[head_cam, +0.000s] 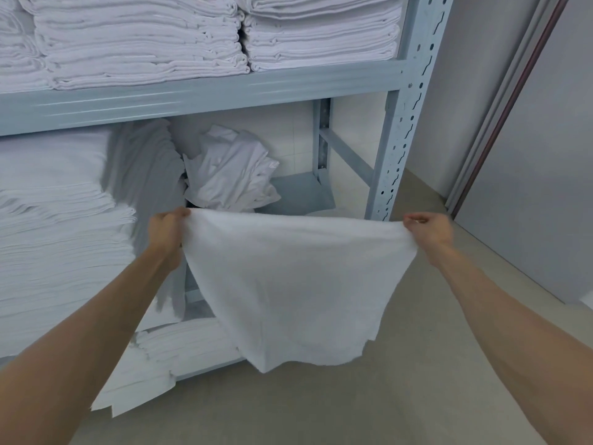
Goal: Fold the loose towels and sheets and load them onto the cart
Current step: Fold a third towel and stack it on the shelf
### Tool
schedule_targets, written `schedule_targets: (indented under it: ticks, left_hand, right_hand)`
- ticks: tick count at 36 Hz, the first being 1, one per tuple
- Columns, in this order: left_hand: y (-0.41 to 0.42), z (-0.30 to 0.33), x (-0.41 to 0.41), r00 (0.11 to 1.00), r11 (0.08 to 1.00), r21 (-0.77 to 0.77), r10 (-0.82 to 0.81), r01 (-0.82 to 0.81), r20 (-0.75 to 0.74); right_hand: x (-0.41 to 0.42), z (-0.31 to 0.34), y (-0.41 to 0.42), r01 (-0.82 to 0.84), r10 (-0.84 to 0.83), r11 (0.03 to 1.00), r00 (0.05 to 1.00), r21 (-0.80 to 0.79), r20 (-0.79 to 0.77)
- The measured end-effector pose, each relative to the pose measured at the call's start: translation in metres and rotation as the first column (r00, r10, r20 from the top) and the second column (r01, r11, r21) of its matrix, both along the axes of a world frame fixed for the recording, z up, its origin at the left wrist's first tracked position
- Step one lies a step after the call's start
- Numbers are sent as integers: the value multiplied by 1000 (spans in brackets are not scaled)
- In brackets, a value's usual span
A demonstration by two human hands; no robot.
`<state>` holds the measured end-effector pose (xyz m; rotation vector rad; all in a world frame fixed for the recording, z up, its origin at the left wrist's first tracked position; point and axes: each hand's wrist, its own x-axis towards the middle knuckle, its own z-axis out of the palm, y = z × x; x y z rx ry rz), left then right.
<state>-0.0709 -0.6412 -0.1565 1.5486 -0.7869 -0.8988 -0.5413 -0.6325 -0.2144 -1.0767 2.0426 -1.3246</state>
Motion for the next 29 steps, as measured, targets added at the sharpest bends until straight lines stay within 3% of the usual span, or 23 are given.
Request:
schedule_targets:
  ticks: [10,14,18,25,29]
  left_hand:
    - [-7,-1,-2,999,1000,10,11,-11,30]
    - [-9,-4,-3,998,998,21,62,-62,18]
    - [-8,-9,2,992,991,46,123,-124,28]
    - [-6,-23,12,978,989,141,3,-33,210]
    - [-1,-28,13,979,985,171,-48,13,200]
  right_hand:
    - [-8,9,7,-312,272,886,949,343,159]
    - [-6,4,8,-207,220,931,975,301,-10]
    - [-5,0,9,-193,205,943,979,273,-17]
    - [-12,-3,8,-131,141,960,990,248,-23]
    - [-15,-2,11,-133,142,975,989,176,-39]
